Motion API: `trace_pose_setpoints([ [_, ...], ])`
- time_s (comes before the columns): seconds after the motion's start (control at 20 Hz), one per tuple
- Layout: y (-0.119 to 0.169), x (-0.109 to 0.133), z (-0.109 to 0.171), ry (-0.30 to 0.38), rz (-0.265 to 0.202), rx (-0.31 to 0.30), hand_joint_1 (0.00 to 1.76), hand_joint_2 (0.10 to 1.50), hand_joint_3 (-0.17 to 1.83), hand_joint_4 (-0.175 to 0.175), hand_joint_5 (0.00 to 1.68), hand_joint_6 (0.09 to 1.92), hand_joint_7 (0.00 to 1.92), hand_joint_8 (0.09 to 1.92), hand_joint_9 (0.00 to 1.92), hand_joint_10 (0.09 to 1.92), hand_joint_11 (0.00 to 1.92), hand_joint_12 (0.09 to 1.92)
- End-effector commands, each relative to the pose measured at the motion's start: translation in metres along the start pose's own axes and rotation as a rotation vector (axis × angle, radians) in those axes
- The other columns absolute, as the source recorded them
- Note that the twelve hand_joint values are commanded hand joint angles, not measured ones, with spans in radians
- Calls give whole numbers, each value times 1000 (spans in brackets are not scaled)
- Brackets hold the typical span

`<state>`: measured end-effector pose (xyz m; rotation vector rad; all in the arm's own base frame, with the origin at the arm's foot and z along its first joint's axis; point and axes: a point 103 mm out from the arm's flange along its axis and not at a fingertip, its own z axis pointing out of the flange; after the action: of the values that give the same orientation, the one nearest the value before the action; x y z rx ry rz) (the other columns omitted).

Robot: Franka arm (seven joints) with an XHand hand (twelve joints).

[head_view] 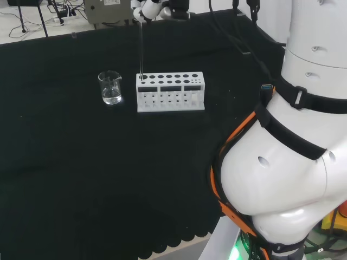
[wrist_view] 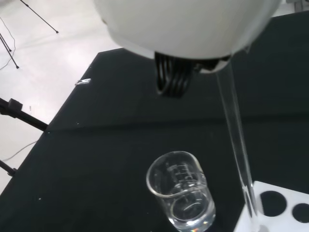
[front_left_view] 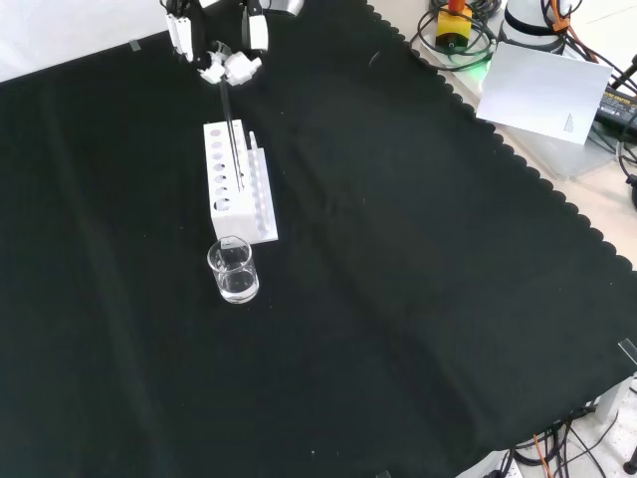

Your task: Put the glass rod back on the white test tube rack.

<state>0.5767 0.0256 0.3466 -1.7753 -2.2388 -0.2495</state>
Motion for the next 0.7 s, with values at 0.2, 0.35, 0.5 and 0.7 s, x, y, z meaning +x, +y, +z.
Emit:
trace_pose_setpoints([
  [0.2, -6, -31, 7, 11, 16, 1, 1336, 411, 1108, -175, 1225, 814, 1406, 883, 1775, 662, 1377, 1006],
  [0.35, -8, -25, 2, 22, -1, -3, 1336, 411, 1108, -175, 1225, 814, 1406, 883, 1775, 662, 1378, 1007],
  [0.5, -9, -18, -6, 24, -9, -16, 1336, 411, 1108, -175, 1225, 814, 1406, 883, 1775, 662, 1378, 1007],
  [0.7, -11, -11, -10, 16, -13, -20, 1336, 411, 1108, -175, 1225, 814, 1406, 882, 1775, 662, 1379, 1007],
])
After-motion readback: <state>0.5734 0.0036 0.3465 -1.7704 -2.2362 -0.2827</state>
